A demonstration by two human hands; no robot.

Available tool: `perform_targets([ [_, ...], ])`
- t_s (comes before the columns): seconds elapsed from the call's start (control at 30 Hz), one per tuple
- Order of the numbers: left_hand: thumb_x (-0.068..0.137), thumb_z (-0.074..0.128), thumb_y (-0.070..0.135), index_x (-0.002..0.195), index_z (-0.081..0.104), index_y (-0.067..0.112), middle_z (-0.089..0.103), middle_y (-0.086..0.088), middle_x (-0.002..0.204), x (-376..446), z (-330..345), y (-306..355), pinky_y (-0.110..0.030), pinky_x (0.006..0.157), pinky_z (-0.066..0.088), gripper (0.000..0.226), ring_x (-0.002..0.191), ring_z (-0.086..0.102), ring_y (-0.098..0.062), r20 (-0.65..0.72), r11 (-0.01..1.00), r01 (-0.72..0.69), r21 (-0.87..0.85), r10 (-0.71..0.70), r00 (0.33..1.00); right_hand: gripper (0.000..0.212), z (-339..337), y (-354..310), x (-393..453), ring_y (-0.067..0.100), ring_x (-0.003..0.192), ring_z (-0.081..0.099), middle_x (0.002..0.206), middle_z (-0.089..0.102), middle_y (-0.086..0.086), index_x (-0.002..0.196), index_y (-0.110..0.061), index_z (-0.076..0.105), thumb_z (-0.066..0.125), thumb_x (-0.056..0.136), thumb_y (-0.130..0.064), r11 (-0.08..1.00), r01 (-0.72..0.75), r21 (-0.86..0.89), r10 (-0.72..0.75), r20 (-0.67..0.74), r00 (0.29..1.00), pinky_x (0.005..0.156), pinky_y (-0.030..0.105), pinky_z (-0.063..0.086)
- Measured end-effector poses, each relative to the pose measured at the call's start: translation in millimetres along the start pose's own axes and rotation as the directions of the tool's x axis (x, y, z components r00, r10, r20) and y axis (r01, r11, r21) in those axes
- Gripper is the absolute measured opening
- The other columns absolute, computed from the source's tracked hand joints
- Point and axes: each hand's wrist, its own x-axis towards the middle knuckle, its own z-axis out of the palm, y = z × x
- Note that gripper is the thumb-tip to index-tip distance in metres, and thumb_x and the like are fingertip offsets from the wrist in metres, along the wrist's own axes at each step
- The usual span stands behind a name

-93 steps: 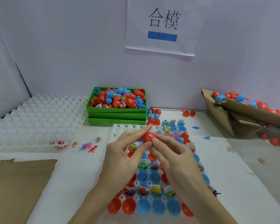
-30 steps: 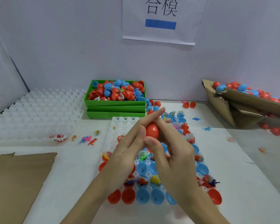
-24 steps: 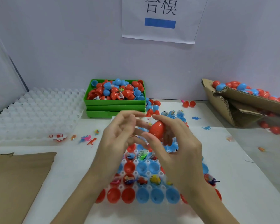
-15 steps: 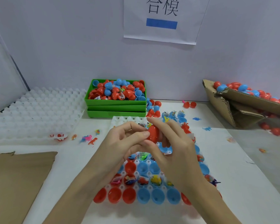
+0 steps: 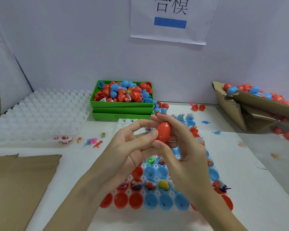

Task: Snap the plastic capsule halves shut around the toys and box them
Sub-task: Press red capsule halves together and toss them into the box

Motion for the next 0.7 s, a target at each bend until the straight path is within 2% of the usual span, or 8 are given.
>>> perform_targets([
  [0.1,0.093,0.069,0.017,0.132,0.061,0.001,0.069,-0.034,0.121,-1.1,0.5,3.0,-0.034,0.093,0.059,0.043,0.111,0.072,-0.042,0.024,0.999,0.017,-0.042,-0.016,1.000,0.046,1.1,-2.7,-1.1,0.019,0.120,0.068,0.134,0.067,-0.008,0.140,-0.015,0.058,0.068,0.096,-0.025,0.999,0.022,0.023,-0.022,-0.011,1.000,0.095,0.029,0.057],
  [0.3,0.091,0.071,0.017,0.108,0.072,0.012,0.073,-0.031,0.112,-0.5,3.8,-0.9,-0.034,0.090,0.060,0.018,0.104,0.075,-0.042,-0.038,0.999,-0.041,0.006,0.041,0.998,0.043,0.5,-1.5,-2.4,0.012,0.110,0.071,0.127,0.071,-0.009,0.138,-0.008,0.061,0.068,0.098,-0.024,0.998,0.054,-0.024,-0.055,-0.024,0.998,0.092,0.022,0.056],
  [0.47,0.086,0.074,0.019,0.100,0.074,0.015,0.075,-0.029,0.106,0.8,7.4,-8.1,-0.033,0.088,0.060,0.015,0.100,0.076,-0.037,-0.091,0.998,-0.069,0.002,0.069,0.993,0.040,-2.3,0.3,-1.9,0.011,0.098,0.072,0.112,0.075,-0.006,0.135,-0.010,0.064,0.067,0.099,-0.025,0.996,0.045,-0.076,-0.047,-0.026,0.999,0.086,0.023,0.057],
  [0.53,0.083,0.076,0.022,0.098,0.074,0.016,0.074,-0.028,0.104,1.4,8.1,-10.4,-0.035,0.090,0.060,0.017,0.099,0.074,-0.036,-0.117,0.997,-0.072,0.010,0.072,0.990,0.038,-2.8,0.8,-2.1,0.006,0.090,0.071,0.108,0.076,-0.005,0.134,-0.007,0.065,0.067,0.099,-0.022,0.992,0.058,-0.110,-0.061,-0.027,0.998,0.081,0.018,0.054],
  [0.67,0.083,0.076,0.025,0.098,0.076,0.019,0.075,-0.026,0.106,2.0,9.8,-14.0,-0.034,0.091,0.060,0.016,0.099,0.074,-0.035,-0.130,0.997,-0.072,0.019,0.074,0.989,0.041,-5.2,0.7,-0.9,0.001,0.096,0.071,0.112,0.075,-0.008,0.134,-0.003,0.064,0.068,0.096,-0.019,0.990,0.060,-0.129,-0.061,-0.006,0.998,0.085,0.018,0.056],
  [0.7,0.083,0.076,0.025,0.098,0.076,0.019,0.075,-0.026,0.106,1.8,10.2,-14.5,-0.034,0.090,0.060,0.016,0.098,0.073,-0.035,-0.132,0.997,-0.074,0.024,0.076,0.988,0.041,-5.9,0.7,-0.6,-0.003,0.092,0.070,0.108,0.073,-0.013,0.134,-0.003,0.064,0.068,0.096,-0.019,0.988,0.067,-0.142,-0.069,-0.006,0.998,0.083,0.014,0.054],
])
